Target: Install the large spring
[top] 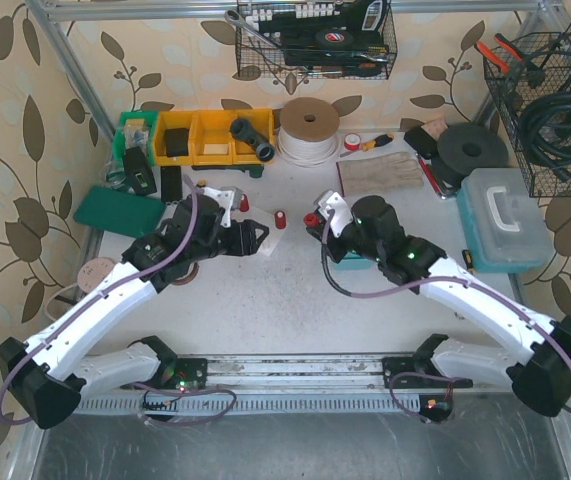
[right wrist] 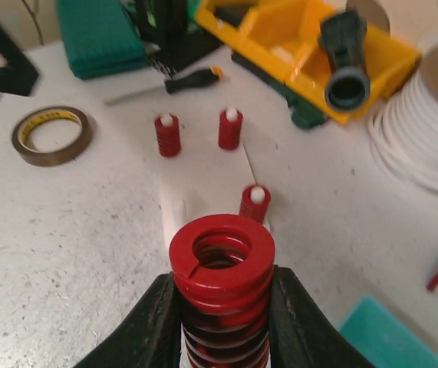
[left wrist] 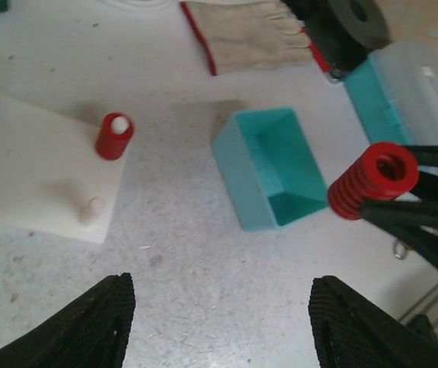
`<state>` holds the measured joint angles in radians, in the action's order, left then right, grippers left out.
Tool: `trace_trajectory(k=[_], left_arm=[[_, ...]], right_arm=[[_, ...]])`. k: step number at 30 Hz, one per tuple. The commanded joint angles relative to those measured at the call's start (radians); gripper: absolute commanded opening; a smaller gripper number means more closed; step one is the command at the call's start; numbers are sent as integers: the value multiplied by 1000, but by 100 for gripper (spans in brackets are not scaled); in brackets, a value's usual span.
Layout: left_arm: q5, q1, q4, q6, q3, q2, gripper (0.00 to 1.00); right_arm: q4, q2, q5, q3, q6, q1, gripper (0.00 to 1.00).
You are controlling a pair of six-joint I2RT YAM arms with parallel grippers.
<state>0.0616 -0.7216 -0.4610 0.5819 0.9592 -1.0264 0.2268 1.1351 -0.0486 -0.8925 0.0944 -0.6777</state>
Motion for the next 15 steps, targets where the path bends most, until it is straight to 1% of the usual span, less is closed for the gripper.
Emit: trace_trajectory(k=[1,4,7,9,11,15], left_arm=[[116,-9,-37,-24,130,-38,68],[177,-9,-40,-43,182,-84,73],[237,-9,-67,-71,260,-165,74],[294,-9,-60,-78,290,-217,74],[334,-9,-44,-79,311,-259,71],[354,-10,-71,-109,355,-321,71]], right_arm=[[-172,-72,-42,41,109,-39,1],[-165,-67,-72,36,141,-49,1],[-191,-50,-63,55,161,-65,1],[-201,-33,-49,59,166,-73,1],[-202,-14,-33,55,173,-82,1],[-211,10,4,54,169,-91,1]])
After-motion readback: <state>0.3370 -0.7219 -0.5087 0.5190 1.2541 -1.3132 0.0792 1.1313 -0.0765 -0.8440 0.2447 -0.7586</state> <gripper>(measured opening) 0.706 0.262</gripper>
